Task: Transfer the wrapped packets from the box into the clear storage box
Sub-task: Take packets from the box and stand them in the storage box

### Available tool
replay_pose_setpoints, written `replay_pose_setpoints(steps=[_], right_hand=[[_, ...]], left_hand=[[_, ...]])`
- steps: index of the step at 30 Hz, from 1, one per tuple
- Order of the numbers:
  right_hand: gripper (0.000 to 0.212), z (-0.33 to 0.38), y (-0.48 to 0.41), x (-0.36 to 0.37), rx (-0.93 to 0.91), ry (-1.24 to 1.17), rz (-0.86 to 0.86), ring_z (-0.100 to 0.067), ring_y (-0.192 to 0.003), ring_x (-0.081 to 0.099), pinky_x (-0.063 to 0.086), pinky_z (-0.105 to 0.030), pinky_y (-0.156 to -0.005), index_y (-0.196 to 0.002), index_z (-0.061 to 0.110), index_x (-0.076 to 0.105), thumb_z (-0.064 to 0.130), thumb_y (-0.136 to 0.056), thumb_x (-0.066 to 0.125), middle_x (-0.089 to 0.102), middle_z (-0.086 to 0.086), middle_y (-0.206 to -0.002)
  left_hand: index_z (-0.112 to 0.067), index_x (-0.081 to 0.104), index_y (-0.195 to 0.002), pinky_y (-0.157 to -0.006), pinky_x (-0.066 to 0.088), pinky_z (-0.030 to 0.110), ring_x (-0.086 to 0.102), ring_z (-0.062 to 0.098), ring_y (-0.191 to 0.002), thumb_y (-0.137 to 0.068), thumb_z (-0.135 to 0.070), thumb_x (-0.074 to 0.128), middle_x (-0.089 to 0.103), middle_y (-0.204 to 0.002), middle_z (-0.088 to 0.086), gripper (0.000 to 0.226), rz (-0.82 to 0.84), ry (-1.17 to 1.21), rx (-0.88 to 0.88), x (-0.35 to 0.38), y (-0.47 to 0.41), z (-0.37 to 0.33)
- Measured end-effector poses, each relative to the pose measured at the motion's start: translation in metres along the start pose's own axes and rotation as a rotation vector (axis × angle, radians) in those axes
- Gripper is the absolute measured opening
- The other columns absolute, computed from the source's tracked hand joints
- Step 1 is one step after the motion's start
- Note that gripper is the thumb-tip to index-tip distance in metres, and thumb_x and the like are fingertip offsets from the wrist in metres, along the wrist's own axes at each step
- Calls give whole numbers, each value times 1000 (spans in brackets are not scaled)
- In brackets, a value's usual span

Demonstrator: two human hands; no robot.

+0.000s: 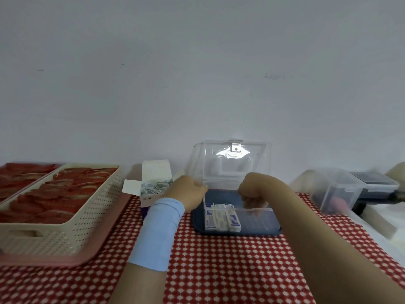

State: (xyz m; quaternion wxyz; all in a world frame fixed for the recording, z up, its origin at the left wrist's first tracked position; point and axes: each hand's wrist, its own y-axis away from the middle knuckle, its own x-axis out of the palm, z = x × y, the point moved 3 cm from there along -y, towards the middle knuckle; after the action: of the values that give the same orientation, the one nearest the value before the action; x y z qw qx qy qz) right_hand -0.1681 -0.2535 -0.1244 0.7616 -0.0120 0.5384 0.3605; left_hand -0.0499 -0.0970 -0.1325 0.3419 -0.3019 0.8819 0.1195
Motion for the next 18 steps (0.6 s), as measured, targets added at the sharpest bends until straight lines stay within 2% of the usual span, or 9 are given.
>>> replay_pose_setpoints(steps=[2, 4, 5, 8, 10, 11, 14, 16, 18], right_hand=[[21, 10, 8, -13, -24, -52, -86, -26, -62, 71, 61, -36, -66, -98, -4, 67, 10, -98, 51, 76, -19, -91], [16, 28, 15, -24, -131, -48, -235, -27, -64, 74, 63, -43, -72, -98, -1, 67, 8, -94, 55, 76, -16, -84], [16, 40, 19, -27, -217, -43, -314, -27, -66, 75, 63, -44, -72, -98, 1, 69, 8, -93, 56, 76, -13, -83], [17, 81, 38, -16, -542, -142, -382, -19, -74, 72, 59, -30, -68, -98, 9, 74, 14, -96, 58, 75, -3, -88], [16, 106, 47, 2, -699, -106, -337, -9, -78, 65, 49, -15, -66, -103, 16, 75, 16, -96, 61, 70, 7, -92], [17, 115, 47, 12, -743, -53, -320, -6, -82, 62, 46, -13, -69, -106, 18, 76, 16, -96, 62, 68, 9, -94], [18, 139, 36, 39, -803, 93, -288, -3, -85, 60, 46, -18, -80, -108, 22, 76, 17, -93, 66, 73, 8, -106], [17, 150, 31, 52, -817, 224, -308, -6, -90, 64, 50, -27, -90, -106, 27, 76, 23, -91, 69, 74, 10, -105], [13, 156, 26, 60, -801, 346, -346, -9, -94, 65, 45, -35, -98, -100, 31, 77, 30, -90, 70, 74, 13, -101]], left_hand=[[-9, 65, -86, -79, 61, 38, 72, 23, -83, -100, -22, 47, 74, -92, 12, 26, -75, 73, 17, -26, 7, -4], [-19, 68, -91, -69, 57, 28, 71, 14, -78, -100, -22, 48, 73, -89, -2, 23, -188, 53, 51, -56, 14, 1], [-24, 69, -92, -71, 55, 28, 70, 12, -80, -100, -23, 50, 72, -89, -6, 20, -243, 25, 69, -69, 16, 7], [-34, 70, -91, -87, 52, 31, 65, 9, -92, -95, -21, 57, 72, -101, -9, 19, -341, -70, 49, -95, 16, 43], [-29, 72, -98, -88, 43, 24, 61, 9, -98, -95, -15, 58, 70, -113, -6, 19, -341, -167, 18, -101, 15, 65], [-25, 73, -101, -88, 41, 22, 61, 10, -100, -94, -13, 59, 69, -116, -5, 19, -341, -187, 12, -102, 13, 74], [-24, 73, -109, -87, 40, 21, 62, 7, -99, -91, -19, 65, 69, -111, -7, 20, -289, -185, 4, -102, 9, 89], [-27, 72, -115, -87, 42, 22, 61, 5, -96, -89, -26, 67, 67, -112, -9, 26, -257, -205, 4, -100, 6, 94], [-31, 71, -115, -87, 45, 24, 61, 3, -96, -88, -31, 67, 67, -113, -11, 27, -266, -208, 13, -99, 2, 99]])
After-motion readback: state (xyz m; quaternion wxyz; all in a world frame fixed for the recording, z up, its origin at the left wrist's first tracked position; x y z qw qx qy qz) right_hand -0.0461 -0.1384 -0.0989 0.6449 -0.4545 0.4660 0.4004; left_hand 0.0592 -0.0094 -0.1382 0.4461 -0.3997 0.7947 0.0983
